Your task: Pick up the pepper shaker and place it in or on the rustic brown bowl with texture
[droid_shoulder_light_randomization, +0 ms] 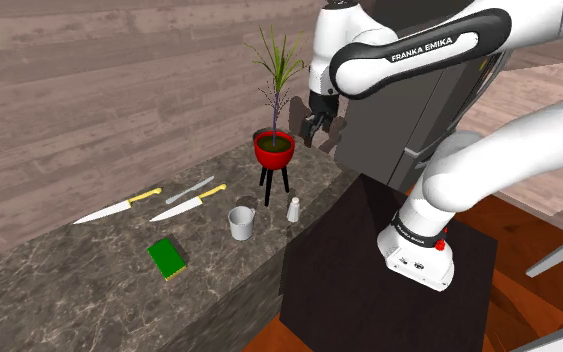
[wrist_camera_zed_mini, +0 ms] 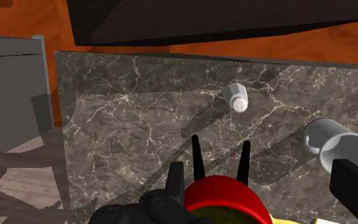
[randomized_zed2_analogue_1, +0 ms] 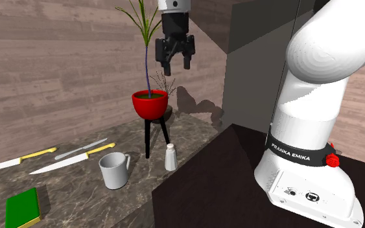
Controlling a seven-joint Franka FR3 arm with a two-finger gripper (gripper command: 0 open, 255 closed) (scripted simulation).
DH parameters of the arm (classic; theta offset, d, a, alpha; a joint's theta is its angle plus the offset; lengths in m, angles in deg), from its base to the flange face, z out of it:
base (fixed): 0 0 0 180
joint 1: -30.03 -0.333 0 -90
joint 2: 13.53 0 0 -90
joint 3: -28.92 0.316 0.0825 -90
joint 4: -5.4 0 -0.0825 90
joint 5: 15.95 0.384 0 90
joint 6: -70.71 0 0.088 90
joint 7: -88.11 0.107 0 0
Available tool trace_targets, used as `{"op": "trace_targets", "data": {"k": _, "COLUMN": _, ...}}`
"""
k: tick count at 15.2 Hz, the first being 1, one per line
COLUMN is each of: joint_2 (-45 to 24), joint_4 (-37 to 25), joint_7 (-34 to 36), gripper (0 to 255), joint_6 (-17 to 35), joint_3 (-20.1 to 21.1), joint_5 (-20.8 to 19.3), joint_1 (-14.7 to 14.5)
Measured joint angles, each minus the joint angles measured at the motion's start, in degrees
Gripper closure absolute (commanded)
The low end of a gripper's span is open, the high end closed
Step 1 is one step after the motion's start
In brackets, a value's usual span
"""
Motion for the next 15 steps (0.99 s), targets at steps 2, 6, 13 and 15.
{"op": "trace_targets", "data": {"k": 2, "joint_2": -2.7, "joint_4": 2.1, "joint_7": 1.0, "gripper": 0, "joint_6": 4.7, "joint_3": 0.6, "joint_5": -0.2, "joint_1": 0.2}}
{"op": "trace_targets", "data": {"k": 6, "joint_2": -9.7, "joint_4": 5.5, "joint_7": 4.0, "gripper": 0, "joint_6": 14.9, "joint_3": 2.3, "joint_5": -0.9, "joint_1": 0.8}}
{"op": "trace_targets", "data": {"k": 13, "joint_2": -27.8, "joint_4": 6.4, "joint_7": 12.7, "gripper": 0, "joint_6": 33.2, "joint_3": 6.1, "joint_5": -8.8, "joint_1": 5.4}}
{"op": "trace_targets", "data": {"k": 15, "joint_2": -33.1, "joint_4": 5.7, "joint_7": 17.1, "gripper": 0, "joint_6": 37.4, "joint_3": 6.6, "joint_5": -14.3, "joint_1": 7.3}}
